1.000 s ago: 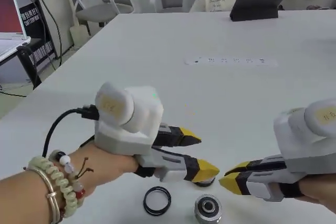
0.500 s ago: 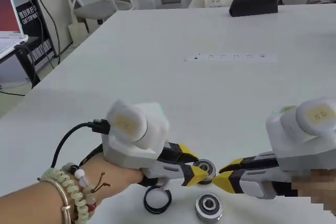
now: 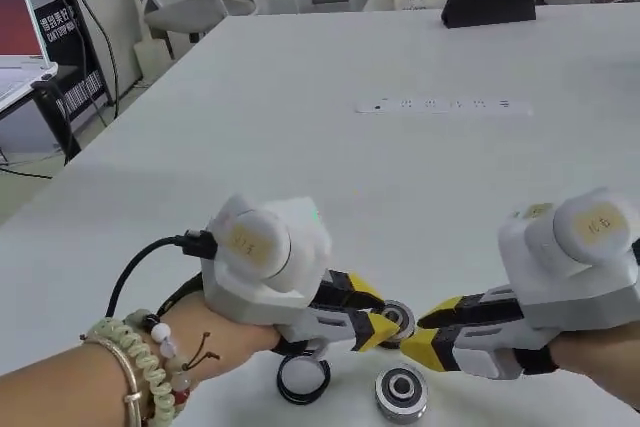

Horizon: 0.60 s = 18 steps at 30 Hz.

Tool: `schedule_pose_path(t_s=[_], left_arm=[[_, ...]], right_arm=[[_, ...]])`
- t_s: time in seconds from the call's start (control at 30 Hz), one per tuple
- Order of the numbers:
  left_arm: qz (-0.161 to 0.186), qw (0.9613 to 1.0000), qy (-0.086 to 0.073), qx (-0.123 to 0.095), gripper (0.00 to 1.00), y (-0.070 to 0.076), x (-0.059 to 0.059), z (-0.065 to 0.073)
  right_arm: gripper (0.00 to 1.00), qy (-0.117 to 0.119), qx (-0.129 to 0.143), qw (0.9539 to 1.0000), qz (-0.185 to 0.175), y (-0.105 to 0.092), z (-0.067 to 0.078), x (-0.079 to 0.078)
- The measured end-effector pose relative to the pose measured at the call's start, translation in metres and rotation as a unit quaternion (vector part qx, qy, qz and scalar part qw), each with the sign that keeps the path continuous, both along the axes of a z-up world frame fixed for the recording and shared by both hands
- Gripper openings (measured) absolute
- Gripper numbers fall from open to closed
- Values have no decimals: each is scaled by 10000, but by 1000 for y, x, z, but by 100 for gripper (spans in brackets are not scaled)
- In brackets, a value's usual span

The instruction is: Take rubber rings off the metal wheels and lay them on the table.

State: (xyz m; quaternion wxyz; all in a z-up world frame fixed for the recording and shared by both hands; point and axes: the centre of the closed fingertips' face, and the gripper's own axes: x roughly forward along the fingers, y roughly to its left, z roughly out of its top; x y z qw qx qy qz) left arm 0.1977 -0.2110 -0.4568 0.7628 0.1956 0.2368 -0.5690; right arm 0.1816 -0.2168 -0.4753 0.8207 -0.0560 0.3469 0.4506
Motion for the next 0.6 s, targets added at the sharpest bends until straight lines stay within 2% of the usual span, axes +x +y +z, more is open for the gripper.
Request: schedule_pose_path(t_s=[0.2,0.3,0.4,0.47,0.5,0.6], left_arm=[[-25,10000,-52,51,8,-2,-3,0],[0,10000,-25,29,8,-2,-2,0],[2,10000,-36,27,8,-2,-2,0],[14,10000,-33,26,7,-2,-2,0],[21,10000,-33,27,7,-2,-2,0],[55,10000,-22,28,7,-3,-3,0]], right_arm=[[18,-95,-79,9999,87,1,-2,1],[19,-111,-86,9999,93,1,-2,1],[19,-201,-153,9996,148,2,-1,2],[18,-381,-317,9984,280,2,-3,3],[18,-376,-255,9986,273,3,-2,1],[15,-463,-330,9978,349,-1,-1,-1]])
